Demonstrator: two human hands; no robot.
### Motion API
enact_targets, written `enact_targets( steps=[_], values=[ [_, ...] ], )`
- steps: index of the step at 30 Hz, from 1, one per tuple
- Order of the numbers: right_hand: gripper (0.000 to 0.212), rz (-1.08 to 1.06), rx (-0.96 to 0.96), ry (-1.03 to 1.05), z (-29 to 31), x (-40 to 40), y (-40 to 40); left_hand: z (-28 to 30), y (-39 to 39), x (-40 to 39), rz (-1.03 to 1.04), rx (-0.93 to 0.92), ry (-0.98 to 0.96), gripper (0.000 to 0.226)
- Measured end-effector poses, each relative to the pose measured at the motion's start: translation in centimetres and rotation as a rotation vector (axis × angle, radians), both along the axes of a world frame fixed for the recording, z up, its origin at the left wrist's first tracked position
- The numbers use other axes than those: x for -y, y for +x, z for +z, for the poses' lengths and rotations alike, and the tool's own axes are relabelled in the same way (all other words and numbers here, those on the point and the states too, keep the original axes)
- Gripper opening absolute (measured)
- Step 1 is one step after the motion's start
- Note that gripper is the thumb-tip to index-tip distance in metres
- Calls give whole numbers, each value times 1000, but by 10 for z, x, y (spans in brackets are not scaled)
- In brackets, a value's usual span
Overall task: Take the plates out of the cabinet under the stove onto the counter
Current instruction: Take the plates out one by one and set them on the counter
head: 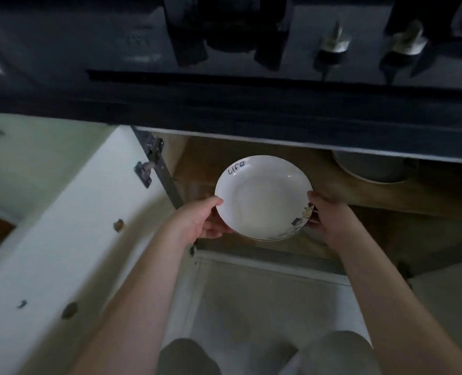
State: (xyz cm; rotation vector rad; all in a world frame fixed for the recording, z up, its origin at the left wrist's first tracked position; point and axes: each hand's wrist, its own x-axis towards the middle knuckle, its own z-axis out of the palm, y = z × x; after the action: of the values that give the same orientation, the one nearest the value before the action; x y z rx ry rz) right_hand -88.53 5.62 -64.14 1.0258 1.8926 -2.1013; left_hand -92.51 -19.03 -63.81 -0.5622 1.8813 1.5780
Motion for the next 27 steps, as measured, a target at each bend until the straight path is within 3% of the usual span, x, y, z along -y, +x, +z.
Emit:
enact_targets(
  steps=[6, 12, 21, 27],
  values=[
    [29, 129, 110, 41, 60, -2, 53, 54, 45, 10, -63, 146, 71, 25],
    [28, 128, 197, 46, 120, 22, 126, 117, 106, 28, -69, 246, 68, 24],
    [29, 162, 171, 48, 232, 86, 201, 225, 197, 89, 97, 190, 78, 21],
    [26, 109, 143, -177, 292, 103, 259, 280, 239, 121, 65, 118, 135, 17]
  ],
)
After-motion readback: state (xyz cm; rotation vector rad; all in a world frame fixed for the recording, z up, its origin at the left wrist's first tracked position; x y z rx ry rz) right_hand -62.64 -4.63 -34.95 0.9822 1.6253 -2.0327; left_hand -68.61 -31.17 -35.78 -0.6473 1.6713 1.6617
